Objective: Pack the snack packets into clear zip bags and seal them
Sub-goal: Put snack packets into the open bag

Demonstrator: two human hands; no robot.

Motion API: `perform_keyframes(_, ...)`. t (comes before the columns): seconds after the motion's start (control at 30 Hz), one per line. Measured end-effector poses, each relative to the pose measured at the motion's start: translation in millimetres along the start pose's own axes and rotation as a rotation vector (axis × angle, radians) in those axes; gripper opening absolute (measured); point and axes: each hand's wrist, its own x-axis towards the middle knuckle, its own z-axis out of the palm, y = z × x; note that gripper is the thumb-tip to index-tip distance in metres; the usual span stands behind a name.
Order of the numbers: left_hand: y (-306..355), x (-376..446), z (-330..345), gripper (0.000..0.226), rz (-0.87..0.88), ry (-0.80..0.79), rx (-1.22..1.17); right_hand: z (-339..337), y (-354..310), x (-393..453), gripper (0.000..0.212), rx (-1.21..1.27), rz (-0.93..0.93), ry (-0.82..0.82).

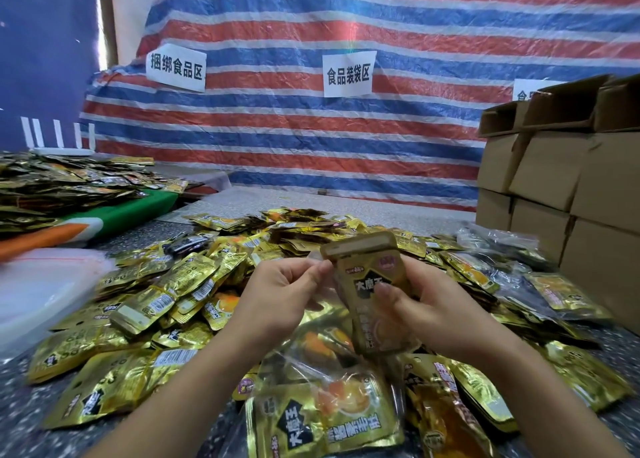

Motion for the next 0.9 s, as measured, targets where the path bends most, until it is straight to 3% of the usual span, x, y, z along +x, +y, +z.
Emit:
perform_keyframes(0.17, -1.6, -2.0, 4.2, 0.031, -0.007, -0.064, -0.01, -9.1, -7.3, -3.4, 0.011, -0.165, 0.05, -0.162)
perform_keyframes(0.33, -5.9, -0.5, 0.8, 0.031, -0.003, -0.076, 0.022, -3.4, -16.6, -3.5, 0.024, -0.212, 0.047, -0.245)
perform_keyframes(0.43, -7.1, 0.1, 0.5, 0.028, 0.037, -0.055, 0.083, 2.3, -12.9, -0.9, 0.003, -0.316, 0.037, -0.161)
perform_keyframes(0.57, -6.4, 0.7, 1.6, 0.027, 0.033, -0.022, 0.022, 7.9, -8.2, -1.0, 0.008, -0.277, -0.004, 0.036)
perform_keyframes(0.67, -7.6, 0.8, 3.3, 0.031, 0.038, -0.016, 0.068, 10.2, -6.8, -1.5, 0.005, -0.29, -0.077, -0.012)
perform_keyframes(0.77, -8.6, -0.5, 4.1, 0.046, 0.065, -0.024, 0.154, 16.3, -6.3, -0.4, 0.018, -0.43, -0.095, -0.104)
perform_keyframes(0.9, -4.6, -0.4, 2.5, 0.034, 0.057, 0.06, 0.13, 22.2, -13.9, 2.6, 0.037, -0.514, -0.079, 0.035)
